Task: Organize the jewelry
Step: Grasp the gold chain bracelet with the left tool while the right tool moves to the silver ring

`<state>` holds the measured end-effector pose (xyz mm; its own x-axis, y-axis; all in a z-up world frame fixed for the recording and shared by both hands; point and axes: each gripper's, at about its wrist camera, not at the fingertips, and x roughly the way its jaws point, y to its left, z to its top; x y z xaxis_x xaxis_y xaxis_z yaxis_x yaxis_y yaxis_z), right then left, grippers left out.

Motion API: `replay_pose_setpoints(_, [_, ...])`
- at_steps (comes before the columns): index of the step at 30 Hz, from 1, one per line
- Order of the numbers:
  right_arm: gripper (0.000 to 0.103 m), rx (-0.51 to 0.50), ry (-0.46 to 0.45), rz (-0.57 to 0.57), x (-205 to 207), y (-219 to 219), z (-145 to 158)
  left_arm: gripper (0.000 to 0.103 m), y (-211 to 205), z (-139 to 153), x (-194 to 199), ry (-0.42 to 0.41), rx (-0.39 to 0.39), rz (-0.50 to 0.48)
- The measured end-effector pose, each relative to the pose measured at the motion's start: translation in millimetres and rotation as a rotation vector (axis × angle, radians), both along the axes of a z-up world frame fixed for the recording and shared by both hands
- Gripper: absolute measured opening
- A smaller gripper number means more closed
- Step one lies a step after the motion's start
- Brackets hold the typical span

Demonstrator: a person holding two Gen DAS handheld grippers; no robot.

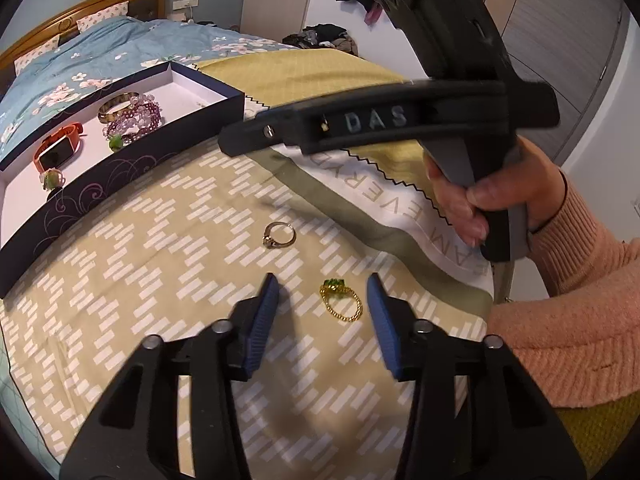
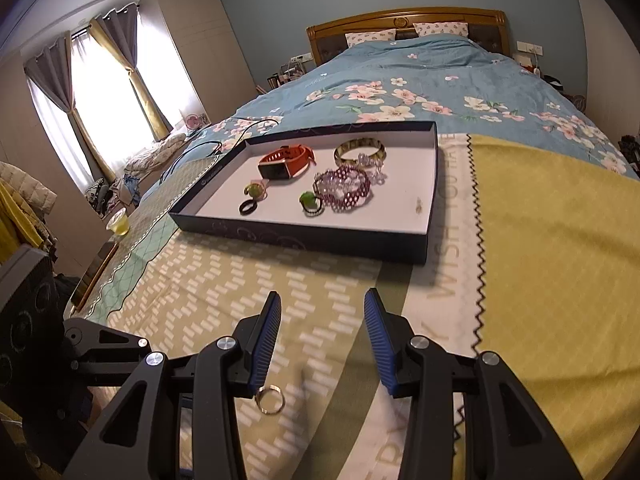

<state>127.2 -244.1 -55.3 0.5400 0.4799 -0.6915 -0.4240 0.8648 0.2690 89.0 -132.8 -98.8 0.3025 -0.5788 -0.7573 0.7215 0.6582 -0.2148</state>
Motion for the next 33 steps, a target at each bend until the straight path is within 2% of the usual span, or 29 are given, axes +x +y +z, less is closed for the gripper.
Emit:
replay_pose_setpoints(2, [0.041,-0.001,0.004,0.003,-4.3,-1.5,-1.8,0.017,-0.6,-0.3,-0.9,0.015,-0.003,-0.002])
replay_pose_setpoints(5, [0.041,-0.009,0.006,0.015,-10.8,-2.6,-3.5,0.012,4.5,1.9,-3.8,0.011,-0.003,0.016])
replay_pose_setpoints(7, [0.041,-0.014,0.009,0.029,-15.7,-2.1,-4.1,0.005,11.5,4.4,-1.1,0.007,-0.01,0.041])
replay_pose_setpoints(14, [0.039,-0.079,0.014,0.117,-31.9,14.0,-8.7,0.005,54.5,11.3,16.0,-0.003,-0.028,0.194])
replay_pose_setpoints(18, [0.039,-0.128,0.013,0.144,-42.3,21.6,-12.8,0.007,64.8,12.3,23.3,0.004,-0.03,0.231])
replay_pose_setpoints(21, [0.035,-0.143,0.011,0.139,-47.1,20.2,-15.2,0.019,60.1,14.9,19.2,-0.016,-0.034,0.19])
replay_pose_setpoints(22, [0.034,-0.146,0.009,0.136,-47.5,19.7,-15.5,0.028,56.6,15.3,17.4,-0.021,-0.036,0.174])
replay_pose_setpoints(23, [0.033,-0.148,0.008,0.133,-48.0,18.6,-15.6,0.032,50.6,16.2,13.4,-0.031,-0.035,0.145])
replay_pose_setpoints(26, [0.033,-0.139,0.01,0.125,-47.8,16.2,-15.1,0.035,30.6,12.8,10.5,-0.053,0.006,0.089])
replay_pose_setpoints(30, [0.033,-0.142,0.004,0.12,-48.2,16.6,-15.8,0.029,14.1,3.5,18.6,-0.043,0.037,0.071])
replay_pose_setpoints(31, [0.033,-0.145,0.001,0.121,-48.3,17.5,-15.8,0.026,12.1,2.1,19.7,-0.042,0.041,0.071])
replay_pose_setpoints(32, [0.033,-0.148,-0.001,0.122,-48.7,18.1,-15.9,0.016,11.6,1.8,20.2,-0.045,0.045,0.076])
replay_pose_setpoints(33, [0.033,-0.151,-0.003,0.126,-49.5,18.8,-16.0,0.014,12.6,1.5,21.1,-0.044,0.048,0.083])
